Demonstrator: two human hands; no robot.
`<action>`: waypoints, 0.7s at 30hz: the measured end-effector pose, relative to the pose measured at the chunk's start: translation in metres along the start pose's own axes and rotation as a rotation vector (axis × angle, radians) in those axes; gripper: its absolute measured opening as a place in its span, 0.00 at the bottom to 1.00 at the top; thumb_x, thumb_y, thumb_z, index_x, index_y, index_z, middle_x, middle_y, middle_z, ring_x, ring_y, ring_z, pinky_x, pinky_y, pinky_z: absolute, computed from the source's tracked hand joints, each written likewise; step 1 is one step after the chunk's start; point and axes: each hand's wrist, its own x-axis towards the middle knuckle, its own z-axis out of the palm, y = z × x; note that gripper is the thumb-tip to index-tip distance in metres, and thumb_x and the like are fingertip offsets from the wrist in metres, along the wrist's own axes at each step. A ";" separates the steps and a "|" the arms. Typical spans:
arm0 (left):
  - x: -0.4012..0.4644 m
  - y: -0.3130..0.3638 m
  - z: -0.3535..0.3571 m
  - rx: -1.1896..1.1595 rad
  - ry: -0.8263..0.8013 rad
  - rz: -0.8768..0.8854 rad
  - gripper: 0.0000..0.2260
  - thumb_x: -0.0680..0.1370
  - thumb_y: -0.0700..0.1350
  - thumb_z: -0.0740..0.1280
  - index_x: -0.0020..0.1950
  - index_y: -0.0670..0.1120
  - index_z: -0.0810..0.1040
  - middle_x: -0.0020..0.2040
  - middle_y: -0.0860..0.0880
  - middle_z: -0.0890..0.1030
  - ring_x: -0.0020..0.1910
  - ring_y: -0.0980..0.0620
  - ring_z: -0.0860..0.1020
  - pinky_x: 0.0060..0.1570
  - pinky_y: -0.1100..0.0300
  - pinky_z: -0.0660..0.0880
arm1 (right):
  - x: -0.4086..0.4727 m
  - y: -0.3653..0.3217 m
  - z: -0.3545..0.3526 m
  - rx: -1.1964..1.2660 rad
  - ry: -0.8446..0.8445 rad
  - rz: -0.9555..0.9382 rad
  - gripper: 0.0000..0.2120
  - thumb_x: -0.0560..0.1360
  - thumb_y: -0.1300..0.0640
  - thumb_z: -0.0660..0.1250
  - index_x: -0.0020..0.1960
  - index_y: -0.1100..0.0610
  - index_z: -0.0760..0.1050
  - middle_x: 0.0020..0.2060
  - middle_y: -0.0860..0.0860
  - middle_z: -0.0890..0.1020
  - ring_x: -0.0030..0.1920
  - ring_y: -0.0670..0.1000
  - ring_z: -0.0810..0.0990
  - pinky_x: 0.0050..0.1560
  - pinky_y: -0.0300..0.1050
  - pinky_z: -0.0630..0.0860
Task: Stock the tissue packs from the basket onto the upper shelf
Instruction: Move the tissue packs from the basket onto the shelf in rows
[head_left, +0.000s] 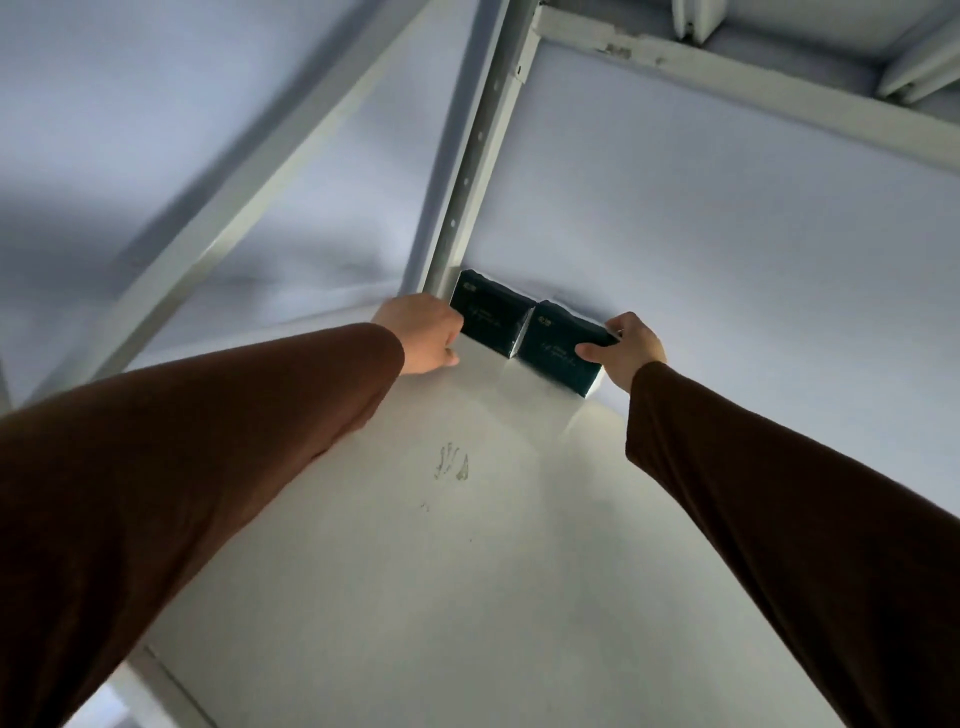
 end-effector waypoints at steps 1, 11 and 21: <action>-0.004 0.001 -0.002 0.008 0.001 0.007 0.10 0.78 0.54 0.65 0.51 0.49 0.76 0.50 0.50 0.79 0.49 0.49 0.77 0.47 0.52 0.77 | 0.000 -0.003 0.003 -0.010 0.026 0.001 0.24 0.72 0.51 0.74 0.62 0.57 0.68 0.54 0.52 0.74 0.50 0.53 0.74 0.51 0.46 0.71; -0.040 0.033 -0.022 -0.012 -0.009 0.021 0.10 0.79 0.53 0.65 0.56 0.49 0.76 0.54 0.51 0.78 0.51 0.50 0.76 0.48 0.55 0.75 | -0.027 -0.005 0.019 -0.048 0.126 -0.053 0.28 0.72 0.53 0.73 0.69 0.52 0.67 0.66 0.54 0.64 0.66 0.57 0.64 0.62 0.48 0.69; -0.129 0.127 -0.076 -0.127 -0.018 0.002 0.14 0.79 0.54 0.65 0.61 0.49 0.77 0.57 0.51 0.79 0.54 0.50 0.76 0.51 0.56 0.73 | -0.188 0.020 -0.078 -0.047 -0.038 -0.196 0.21 0.74 0.48 0.69 0.65 0.48 0.71 0.66 0.50 0.68 0.67 0.53 0.63 0.62 0.47 0.67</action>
